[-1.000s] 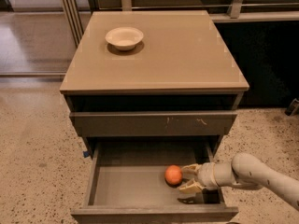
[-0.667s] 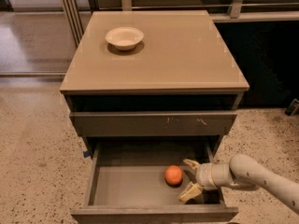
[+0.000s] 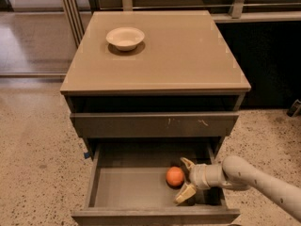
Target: Pick orange from middle drawer and place on counter
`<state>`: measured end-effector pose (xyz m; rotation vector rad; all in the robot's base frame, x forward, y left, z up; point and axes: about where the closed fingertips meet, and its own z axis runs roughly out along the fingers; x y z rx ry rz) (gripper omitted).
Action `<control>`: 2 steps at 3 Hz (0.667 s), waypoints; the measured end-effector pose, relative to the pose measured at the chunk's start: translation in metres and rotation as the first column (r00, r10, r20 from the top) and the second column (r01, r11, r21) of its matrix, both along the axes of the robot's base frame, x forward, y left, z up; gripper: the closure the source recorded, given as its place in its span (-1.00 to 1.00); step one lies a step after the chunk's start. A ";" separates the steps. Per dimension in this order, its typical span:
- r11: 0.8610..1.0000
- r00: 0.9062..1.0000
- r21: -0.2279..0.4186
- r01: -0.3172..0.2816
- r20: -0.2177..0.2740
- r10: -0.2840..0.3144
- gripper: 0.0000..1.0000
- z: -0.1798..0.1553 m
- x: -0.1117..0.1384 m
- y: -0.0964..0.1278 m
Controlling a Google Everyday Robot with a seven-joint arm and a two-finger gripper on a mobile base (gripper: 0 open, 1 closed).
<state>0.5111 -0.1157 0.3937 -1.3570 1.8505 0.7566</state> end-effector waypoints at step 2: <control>1.000 1.000 0.011 -0.007 0.008 0.007 -0.49 -0.009 0.006 0.012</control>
Offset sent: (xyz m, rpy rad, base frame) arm 0.0054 0.0099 -0.0075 0.0093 -0.0071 0.0062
